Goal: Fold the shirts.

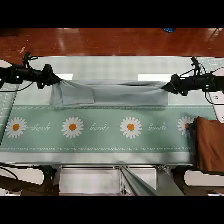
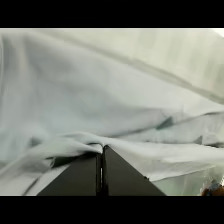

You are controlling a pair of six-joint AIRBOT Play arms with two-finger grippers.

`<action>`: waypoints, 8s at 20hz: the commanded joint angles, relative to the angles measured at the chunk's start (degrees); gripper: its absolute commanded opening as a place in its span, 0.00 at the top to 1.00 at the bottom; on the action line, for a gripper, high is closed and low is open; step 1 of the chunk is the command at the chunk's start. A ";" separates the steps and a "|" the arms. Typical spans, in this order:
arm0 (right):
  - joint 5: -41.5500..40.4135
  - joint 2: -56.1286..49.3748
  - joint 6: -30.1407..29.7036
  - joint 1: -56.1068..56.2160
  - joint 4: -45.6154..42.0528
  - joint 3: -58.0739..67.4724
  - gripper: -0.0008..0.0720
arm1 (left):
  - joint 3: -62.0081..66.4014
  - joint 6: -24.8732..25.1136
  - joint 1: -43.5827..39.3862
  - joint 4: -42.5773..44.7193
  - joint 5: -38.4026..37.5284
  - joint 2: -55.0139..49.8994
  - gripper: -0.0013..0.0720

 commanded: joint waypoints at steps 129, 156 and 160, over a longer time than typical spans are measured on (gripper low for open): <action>-22.23 11.85 7.26 22.01 18.18 -34.58 0.43 | -49.90 -7.06 -5.40 9.40 7.85 67.84 0.96; 8.17 11.76 24.70 -1.05 -10.29 40.30 0.96 | -49.90 -7.04 -5.40 9.38 7.82 67.14 0.96; 21.11 14.91 30.86 -10.91 -16.55 40.26 0.96 | -49.90 -5.66 -5.40 9.38 7.85 67.12 0.96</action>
